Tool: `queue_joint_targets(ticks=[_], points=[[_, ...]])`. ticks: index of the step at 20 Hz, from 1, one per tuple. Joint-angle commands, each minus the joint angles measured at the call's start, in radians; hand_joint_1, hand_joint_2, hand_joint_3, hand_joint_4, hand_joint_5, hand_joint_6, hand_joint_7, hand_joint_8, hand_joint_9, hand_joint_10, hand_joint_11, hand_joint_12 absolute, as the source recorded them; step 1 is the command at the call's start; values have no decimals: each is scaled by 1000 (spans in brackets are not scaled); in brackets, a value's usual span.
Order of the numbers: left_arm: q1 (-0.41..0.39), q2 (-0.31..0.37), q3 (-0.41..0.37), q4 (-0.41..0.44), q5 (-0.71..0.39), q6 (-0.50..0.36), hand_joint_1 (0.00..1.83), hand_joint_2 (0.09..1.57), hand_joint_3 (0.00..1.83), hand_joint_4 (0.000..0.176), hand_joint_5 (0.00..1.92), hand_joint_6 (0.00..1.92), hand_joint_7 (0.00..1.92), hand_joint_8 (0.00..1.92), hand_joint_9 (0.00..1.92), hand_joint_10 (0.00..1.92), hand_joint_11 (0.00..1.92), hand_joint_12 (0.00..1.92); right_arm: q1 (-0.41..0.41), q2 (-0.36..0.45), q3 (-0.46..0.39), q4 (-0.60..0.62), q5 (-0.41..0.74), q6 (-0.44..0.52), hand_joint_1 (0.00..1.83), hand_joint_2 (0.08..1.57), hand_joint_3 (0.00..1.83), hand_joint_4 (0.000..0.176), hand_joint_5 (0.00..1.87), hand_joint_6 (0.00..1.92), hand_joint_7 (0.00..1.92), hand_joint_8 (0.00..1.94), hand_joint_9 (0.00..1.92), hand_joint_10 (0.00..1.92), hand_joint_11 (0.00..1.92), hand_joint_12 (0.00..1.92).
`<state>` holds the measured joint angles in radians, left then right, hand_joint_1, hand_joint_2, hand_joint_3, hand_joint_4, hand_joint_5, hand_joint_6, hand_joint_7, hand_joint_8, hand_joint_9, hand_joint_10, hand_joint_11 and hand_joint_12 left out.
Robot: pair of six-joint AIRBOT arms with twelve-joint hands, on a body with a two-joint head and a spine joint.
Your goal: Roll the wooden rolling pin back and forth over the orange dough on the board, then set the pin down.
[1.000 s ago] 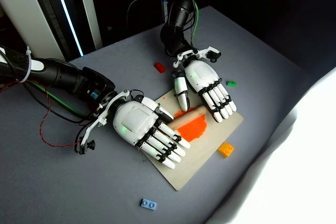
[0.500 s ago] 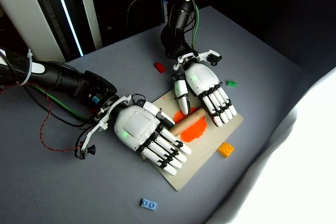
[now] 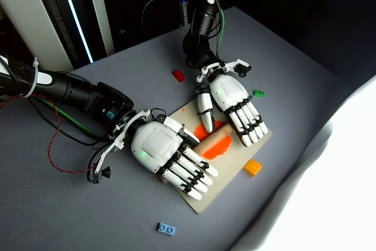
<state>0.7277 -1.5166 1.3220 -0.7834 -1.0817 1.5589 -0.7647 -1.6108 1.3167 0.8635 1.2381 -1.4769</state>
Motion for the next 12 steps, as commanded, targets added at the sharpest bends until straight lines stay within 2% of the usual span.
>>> queue_joint_targets(ticks=[1,7,8,9,12], points=[[-6,-3,12,44,-69,-5,0,1422,10,0,61,17,40,7,0,0,0,0,9,5,12,-58,89,6,0,1453,0,0,187,2,176,1,118,1,0,233],[-38,-21,60,39,-11,-48,0,1424,10,0,89,23,66,13,1,0,0,0,16,6,36,-58,61,31,0,1441,0,0,180,0,177,0,118,0,0,188],[-40,-23,64,35,-10,-49,0,1422,8,0,104,26,75,14,2,1,0,0,16,6,37,-58,59,33,0,1436,0,0,193,3,191,3,130,3,0,246],[-42,-25,67,29,-7,-49,0,1423,8,0,99,22,80,14,13,5,0,0,16,7,39,-58,58,34,0,1436,0,0,177,3,163,4,100,5,0,172],[-47,-30,81,20,-1,-49,0,1423,8,0,105,22,100,19,34,13,0,0,20,7,47,-58,57,35,0,1438,0,0,198,5,175,3,107,5,0,249]])
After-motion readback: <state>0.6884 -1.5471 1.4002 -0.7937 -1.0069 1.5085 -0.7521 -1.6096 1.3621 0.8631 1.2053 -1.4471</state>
